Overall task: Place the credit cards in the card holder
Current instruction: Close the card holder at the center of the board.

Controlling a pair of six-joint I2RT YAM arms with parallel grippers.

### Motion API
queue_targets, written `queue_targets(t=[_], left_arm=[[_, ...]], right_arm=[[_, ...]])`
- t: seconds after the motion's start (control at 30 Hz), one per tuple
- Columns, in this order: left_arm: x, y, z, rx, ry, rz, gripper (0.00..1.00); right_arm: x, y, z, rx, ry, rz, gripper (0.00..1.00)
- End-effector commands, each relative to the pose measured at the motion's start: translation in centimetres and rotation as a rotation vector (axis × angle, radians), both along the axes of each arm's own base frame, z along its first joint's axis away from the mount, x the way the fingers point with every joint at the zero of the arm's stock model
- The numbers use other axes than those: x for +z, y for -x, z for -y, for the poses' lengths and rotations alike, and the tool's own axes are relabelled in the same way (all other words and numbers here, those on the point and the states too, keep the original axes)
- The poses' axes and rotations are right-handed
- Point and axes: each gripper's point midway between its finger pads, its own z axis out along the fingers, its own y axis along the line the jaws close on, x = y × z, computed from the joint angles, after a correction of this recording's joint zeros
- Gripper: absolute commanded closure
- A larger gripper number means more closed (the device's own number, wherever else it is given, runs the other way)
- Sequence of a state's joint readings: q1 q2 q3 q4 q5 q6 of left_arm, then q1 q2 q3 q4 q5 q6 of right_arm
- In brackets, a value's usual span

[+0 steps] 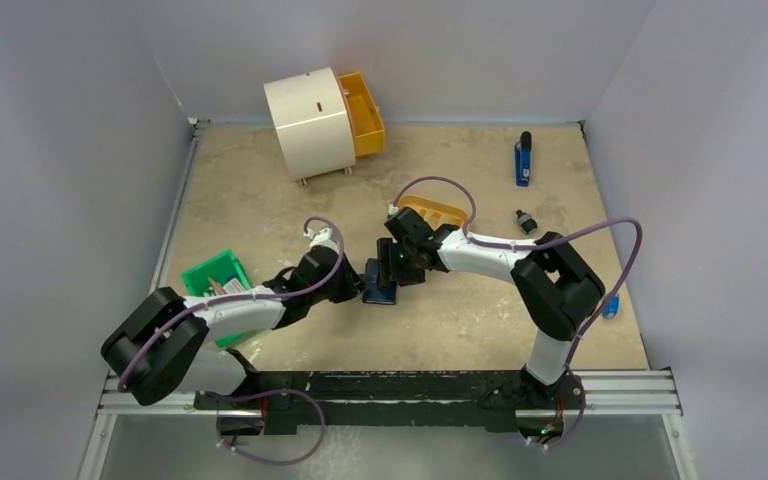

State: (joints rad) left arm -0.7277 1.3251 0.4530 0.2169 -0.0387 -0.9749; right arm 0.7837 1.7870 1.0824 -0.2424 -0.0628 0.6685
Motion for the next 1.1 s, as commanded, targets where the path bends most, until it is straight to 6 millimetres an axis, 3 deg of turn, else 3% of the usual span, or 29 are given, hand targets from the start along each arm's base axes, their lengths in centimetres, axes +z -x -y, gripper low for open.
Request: queue_targets(t=[0.0, 0.23, 0.37, 0.5, 0.7, 0.93, 1.07], left_arm=[[1.5, -1.4, 1.4, -0.013, 0.045, 0.063, 0.95], [-0.1, -1.3, 1.2, -0.002, 0.025, 0.035, 0.95], [-1.3, -1.5, -0.2, 0.057, -0.043, 0.01, 0.98], [-2.9, -1.2, -1.6, 0.096, -0.11, -0.027, 0.98], [-4.4, -0.7, -1.8, 0.105, -0.113, -0.064, 0.99], [-4.0, -0.7, -1.7, 0.104, -0.106, -0.059, 0.99], [-1.8, -0.8, -3.0, 0.146, -0.108, -0.009, 0.99]], right_arm=[[-0.5, -0.1, 0.5, 0.005, 0.04, 0.002, 0.4], [0.1, 0.0, 0.1, 0.012, 0.013, 0.002, 0.4], [0.4, 0.5, -0.2, 0.018, -0.012, -0.015, 0.4], [1.6, 1.1, -1.1, -0.015, -0.105, -0.034, 0.39], [2.8, 1.1, -2.4, -0.06, -0.27, -0.072, 0.39], [2.3, 0.7, -1.8, -0.109, -0.346, -0.097, 0.39], [1.2, -0.4, -0.5, -0.099, -0.218, -0.049, 0.41]])
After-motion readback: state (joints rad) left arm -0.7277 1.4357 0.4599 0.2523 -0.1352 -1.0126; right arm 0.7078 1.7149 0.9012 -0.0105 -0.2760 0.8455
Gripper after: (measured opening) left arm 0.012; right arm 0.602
